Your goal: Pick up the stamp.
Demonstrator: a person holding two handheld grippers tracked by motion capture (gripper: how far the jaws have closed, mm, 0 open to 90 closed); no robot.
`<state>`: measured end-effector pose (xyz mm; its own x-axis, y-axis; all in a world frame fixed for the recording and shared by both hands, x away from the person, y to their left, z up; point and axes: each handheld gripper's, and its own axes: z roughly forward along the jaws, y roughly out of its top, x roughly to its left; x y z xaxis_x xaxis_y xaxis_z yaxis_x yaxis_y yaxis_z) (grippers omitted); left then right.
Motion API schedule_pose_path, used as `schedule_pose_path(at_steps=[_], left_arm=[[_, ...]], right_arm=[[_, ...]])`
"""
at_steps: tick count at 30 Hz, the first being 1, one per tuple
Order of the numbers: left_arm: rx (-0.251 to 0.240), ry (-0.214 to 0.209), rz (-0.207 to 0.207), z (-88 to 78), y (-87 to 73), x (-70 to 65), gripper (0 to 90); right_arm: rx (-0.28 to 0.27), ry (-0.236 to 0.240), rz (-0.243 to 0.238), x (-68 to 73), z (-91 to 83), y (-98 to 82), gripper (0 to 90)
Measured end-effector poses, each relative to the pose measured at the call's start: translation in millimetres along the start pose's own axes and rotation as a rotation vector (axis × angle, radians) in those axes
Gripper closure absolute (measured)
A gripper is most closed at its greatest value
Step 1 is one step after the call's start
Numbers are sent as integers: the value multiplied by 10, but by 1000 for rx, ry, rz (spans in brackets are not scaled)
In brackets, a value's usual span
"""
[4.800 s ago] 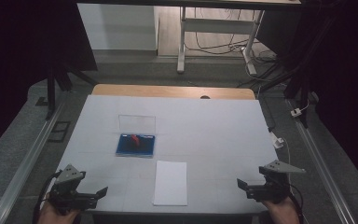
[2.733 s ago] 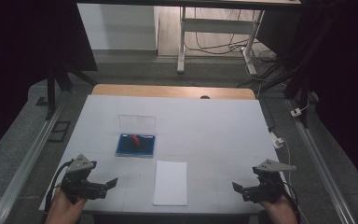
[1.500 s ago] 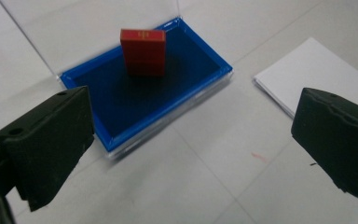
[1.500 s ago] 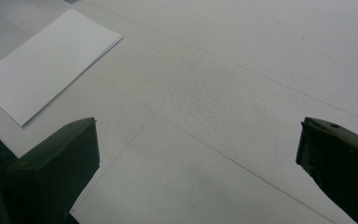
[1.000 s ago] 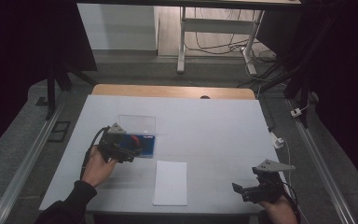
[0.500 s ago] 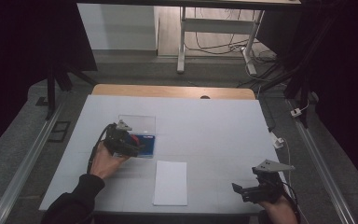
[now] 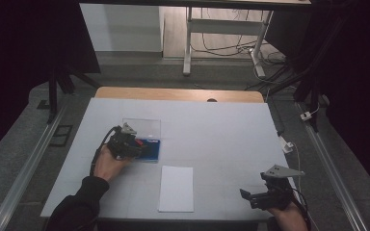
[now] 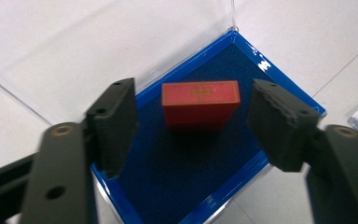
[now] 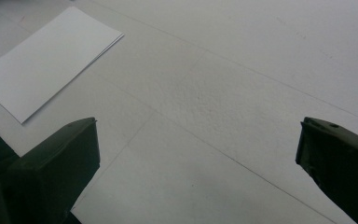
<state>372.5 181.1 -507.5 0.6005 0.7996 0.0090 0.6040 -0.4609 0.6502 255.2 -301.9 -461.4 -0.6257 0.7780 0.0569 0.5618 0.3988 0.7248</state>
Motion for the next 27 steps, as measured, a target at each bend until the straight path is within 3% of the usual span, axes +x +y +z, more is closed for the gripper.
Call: schedule_pose_path(at_steps=[4, 5, 10, 17, 27], left_arm=[[7, 10, 6, -5, 11, -13, 546], [1, -10, 2, -12, 17, -10, 570], [-4, -8, 5, -38, 25, -9, 581], [-50, -28, 13, -141, 50, -18, 581], [-120, -38, -18, -338, 79, -13, 581]], right_arm=[[1, 0, 0, 5, 0, 0, 0], [1, 0, 0, 6, 0, -1, 0], [0, 0, -4, 6, -2, -2, 0], [0, 0, -5, 8, -2, -2, 0], [0, 0, -5, 6, -2, -2, 0]])
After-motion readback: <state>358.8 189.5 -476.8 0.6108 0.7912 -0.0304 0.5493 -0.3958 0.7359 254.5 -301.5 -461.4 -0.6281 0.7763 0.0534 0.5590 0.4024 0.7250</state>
